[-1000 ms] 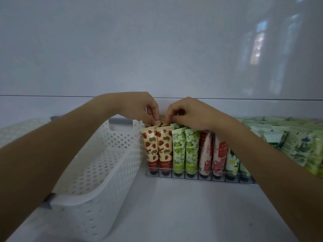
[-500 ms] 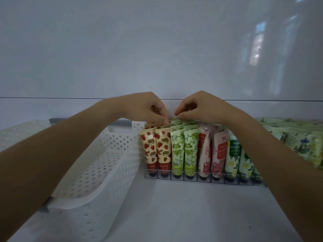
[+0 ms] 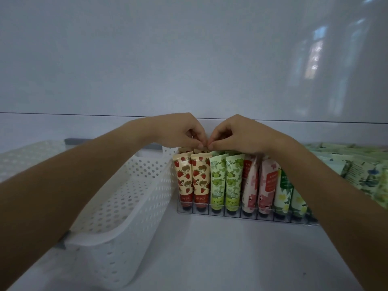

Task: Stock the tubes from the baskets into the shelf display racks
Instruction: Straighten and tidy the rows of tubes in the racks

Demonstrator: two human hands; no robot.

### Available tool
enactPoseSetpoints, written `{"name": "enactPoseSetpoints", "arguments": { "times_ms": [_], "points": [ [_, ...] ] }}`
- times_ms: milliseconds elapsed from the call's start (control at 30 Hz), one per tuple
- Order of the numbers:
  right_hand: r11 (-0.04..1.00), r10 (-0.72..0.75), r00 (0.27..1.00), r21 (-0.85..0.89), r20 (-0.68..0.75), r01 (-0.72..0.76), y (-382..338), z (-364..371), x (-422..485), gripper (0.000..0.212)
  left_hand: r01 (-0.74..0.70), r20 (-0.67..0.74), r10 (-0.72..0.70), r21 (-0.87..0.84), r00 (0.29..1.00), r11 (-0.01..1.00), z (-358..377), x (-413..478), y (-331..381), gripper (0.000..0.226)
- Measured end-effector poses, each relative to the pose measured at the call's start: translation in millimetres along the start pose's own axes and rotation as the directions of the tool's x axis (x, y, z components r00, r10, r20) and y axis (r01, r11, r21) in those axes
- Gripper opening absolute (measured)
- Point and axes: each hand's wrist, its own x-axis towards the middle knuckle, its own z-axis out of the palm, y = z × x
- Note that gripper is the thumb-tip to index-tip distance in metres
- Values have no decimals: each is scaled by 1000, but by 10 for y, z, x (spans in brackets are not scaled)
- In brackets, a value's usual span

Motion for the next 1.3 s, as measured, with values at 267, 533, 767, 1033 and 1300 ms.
{"name": "enactPoseSetpoints", "arguments": {
  "times_ms": [267, 533, 767, 1033, 1300],
  "points": [
    [993, -93, 995, 82, 41, 90, -106, -54, -58, 7, 38, -9, -38, 69, 999, 997, -12, -8, 22, 12],
    [998, -51, 998, -47, 28, 52, -157, 75, -8, 10, 126, 24, -125, -22, 992, 992, -196, -96, 40, 4],
    [993, -20, 1000, -113, 22, 22, -169, 114, 6, 13, 223, 161, -236, 96, 958, 970, -222, -104, 19, 11],
    [996, -40, 998, -77, 40, 43, -155, 80, -2, 11, 169, 171, -183, 93, 968, 981, -191, -93, 35, 4],
    [999, -33, 990, 26, 139, 29, -87, -246, -142, 9, 113, 112, -111, -11, 987, 994, -171, -100, 104, 3]
  ]
}}
